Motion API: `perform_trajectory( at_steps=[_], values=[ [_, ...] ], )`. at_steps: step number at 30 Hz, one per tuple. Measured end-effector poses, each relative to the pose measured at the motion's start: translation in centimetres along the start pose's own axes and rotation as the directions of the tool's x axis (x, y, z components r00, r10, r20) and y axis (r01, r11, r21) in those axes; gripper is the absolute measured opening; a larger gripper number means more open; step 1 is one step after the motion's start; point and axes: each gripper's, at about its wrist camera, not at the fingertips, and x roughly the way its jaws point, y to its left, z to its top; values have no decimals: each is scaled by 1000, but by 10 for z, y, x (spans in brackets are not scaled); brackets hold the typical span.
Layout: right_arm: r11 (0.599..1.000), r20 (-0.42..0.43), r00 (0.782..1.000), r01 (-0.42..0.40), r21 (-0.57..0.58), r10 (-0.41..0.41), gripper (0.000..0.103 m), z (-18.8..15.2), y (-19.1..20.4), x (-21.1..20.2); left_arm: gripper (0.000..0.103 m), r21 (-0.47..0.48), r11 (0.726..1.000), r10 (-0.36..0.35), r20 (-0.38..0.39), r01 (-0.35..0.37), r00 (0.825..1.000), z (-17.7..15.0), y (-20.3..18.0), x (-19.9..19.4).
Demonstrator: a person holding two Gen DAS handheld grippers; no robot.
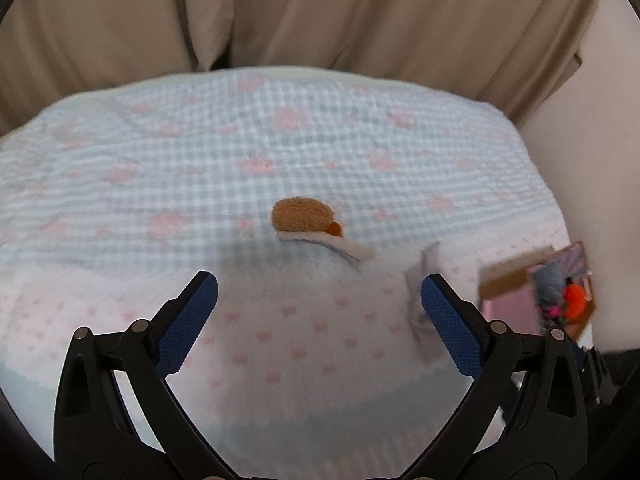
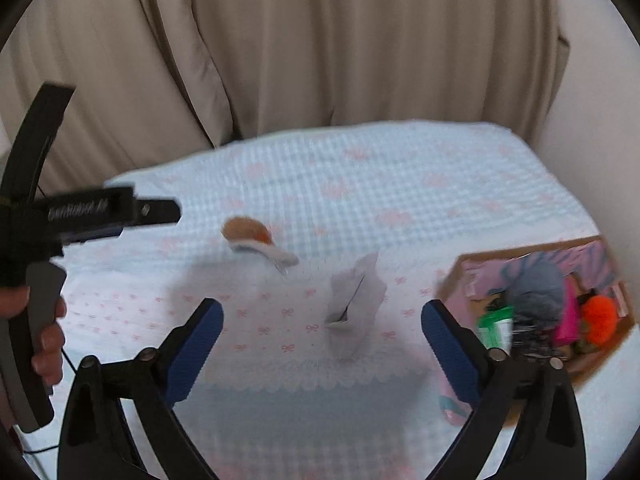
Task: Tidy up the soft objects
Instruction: 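Grasp the brown fuzzy hair clip with the left tool while the right tool grasps the white cloth, then carry the brown hair clip and white cloth over the pink box with both tools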
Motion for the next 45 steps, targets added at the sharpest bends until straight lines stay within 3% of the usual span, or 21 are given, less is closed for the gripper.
perform_trajectory(
  at_steps=[7, 14, 21, 23, 26, 37, 45],
  values=[
    [999, -52, 998, 39, 36, -37, 87, -22, -15, 97, 92, 29, 999, -12, -30, 13, 999, 10, 3, 102],
    [999, -100, 994, 42, 16, -40, 74, -44, -23, 150, 91, 5, 1000, 11, -32, -10, 999, 20, 12, 157],
    [998, -94, 994, 57, -33, -60, 43, -48, -22, 160, 63, 37, 999, 34, -38, -32, 999, 21, 9, 169],
    [997, -91, 994, 63, -38, -66, 27, -46, -23, 161, 59, 40, 999, 35, -36, -34, 999, 21, 7, 168],
    [998, -100, 993, 59, -20, -60, 17, -44, -26, 159, 57, 45, 998, 39, -31, -38, 999, 21, 5, 163],
    [1000, -36, 999, 13, 3, -13, 14, -20, -26, 116, 56, 58, 997, 49, 33, -51, 998, 20, -7, 92],
    [1000, 14, 1000, -17, 22, 16, 14, 8, -24, 35, 56, 49, 997, 56, 73, -60, 996, 15, -30, -13]
  ],
)
